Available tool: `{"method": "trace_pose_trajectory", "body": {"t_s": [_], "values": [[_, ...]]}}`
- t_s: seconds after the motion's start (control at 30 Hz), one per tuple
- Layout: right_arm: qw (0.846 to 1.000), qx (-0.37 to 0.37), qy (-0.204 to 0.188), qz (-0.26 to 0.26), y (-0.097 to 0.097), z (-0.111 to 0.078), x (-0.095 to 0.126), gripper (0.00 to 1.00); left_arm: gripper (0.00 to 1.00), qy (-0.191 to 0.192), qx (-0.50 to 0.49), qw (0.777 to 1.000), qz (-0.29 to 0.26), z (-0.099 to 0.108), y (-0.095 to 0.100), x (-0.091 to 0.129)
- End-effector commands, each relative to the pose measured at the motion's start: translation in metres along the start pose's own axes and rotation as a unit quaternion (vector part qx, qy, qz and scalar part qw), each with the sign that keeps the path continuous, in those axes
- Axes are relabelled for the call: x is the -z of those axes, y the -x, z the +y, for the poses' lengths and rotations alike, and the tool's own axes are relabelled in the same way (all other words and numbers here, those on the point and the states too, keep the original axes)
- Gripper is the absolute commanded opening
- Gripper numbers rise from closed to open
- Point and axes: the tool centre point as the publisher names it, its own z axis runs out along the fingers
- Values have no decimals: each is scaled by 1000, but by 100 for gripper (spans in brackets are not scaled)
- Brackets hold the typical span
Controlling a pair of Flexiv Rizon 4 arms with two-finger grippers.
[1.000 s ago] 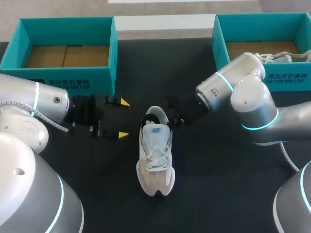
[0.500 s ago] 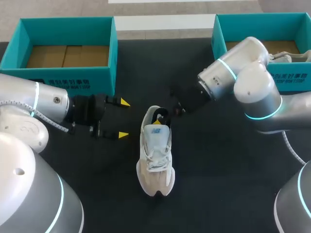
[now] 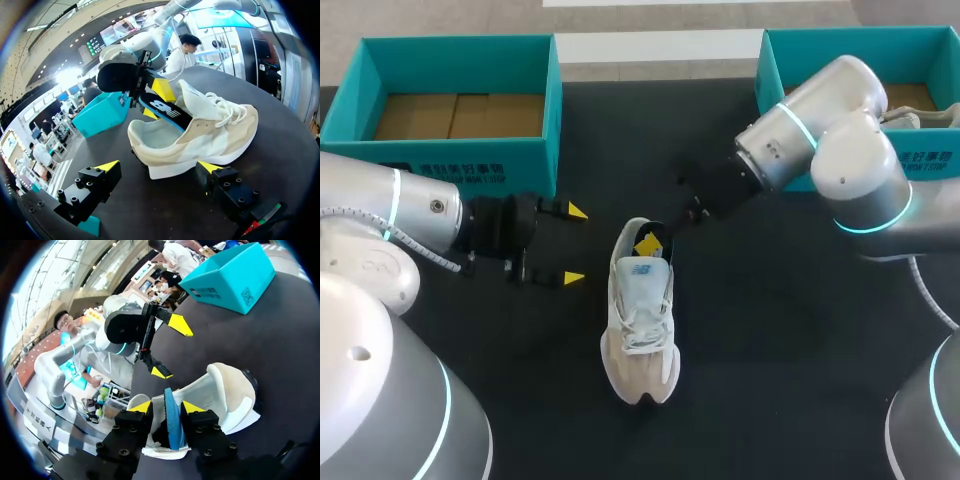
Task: Take the shoe out of the shoebox, open the shoe tongue, remove and reinsert the insole, then place the shoe into the shoebox
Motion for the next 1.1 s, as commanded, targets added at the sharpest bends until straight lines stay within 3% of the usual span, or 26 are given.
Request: {"method": "trace_pose_trajectory", "body": {"t_s": [0.03,0.43,0.53,0.63,1.1], "values": [[1000,-4,14,-10,-6,-11,3,34,100,2,0,1000,1,0,0,0],[999,-22,48,-7,2,-31,-7,29,100,2,0,1000,1,0,0,0],[999,-24,49,-3,4,-31,-10,20,100,2,0,1000,1,0,0,0],[999,-19,43,-3,4,-25,-9,0,100,2,0,1000,1,0,0,0],[1000,19,11,-3,8,6,2,0,100,2,0,1000,1,0,0,0]]}}
